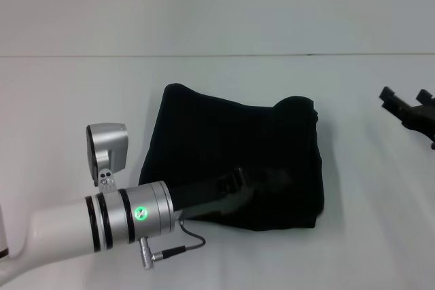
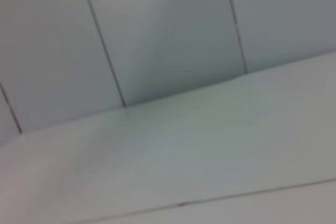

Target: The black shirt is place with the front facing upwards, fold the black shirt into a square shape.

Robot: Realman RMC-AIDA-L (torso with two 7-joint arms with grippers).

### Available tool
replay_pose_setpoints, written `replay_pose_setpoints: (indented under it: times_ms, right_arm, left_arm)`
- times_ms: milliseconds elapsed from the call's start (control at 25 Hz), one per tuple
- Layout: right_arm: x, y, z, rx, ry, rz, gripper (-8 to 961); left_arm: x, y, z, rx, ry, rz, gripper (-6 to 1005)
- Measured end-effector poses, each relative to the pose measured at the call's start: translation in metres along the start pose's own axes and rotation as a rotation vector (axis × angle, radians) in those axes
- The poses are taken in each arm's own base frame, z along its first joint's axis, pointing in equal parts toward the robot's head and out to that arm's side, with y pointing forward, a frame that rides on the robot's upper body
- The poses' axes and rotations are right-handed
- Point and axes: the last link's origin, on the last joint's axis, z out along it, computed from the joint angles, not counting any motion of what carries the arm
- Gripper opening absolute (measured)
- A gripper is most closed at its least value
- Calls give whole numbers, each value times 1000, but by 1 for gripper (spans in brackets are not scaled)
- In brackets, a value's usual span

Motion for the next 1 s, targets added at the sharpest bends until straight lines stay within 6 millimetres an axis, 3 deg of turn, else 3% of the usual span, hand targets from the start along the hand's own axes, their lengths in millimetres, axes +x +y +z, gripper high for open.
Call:
replay_pose_setpoints:
  times_ms: [240, 480, 760, 840, 1000]
  right_arm:
    - [-4, 12, -27, -141, -125, 72, 925]
    - [-4, 29, -42, -325, -92, 305, 925]
    - [7, 49, -28, -384, 80, 533, 925]
    - [11, 62, -20, -410, 132, 560, 925]
    - [14, 70, -14, -418, 156, 571, 924]
  left_arm:
    - [-10, 12, -7, -102, -58, 70, 294]
    - [4, 12, -41, -111, 7, 366, 545]
    - [24, 0, -100, 14, 146, 759, 754]
    - [21, -4, -107, 36, 148, 846, 815]
    - [16, -10, -113, 72, 155, 943, 912]
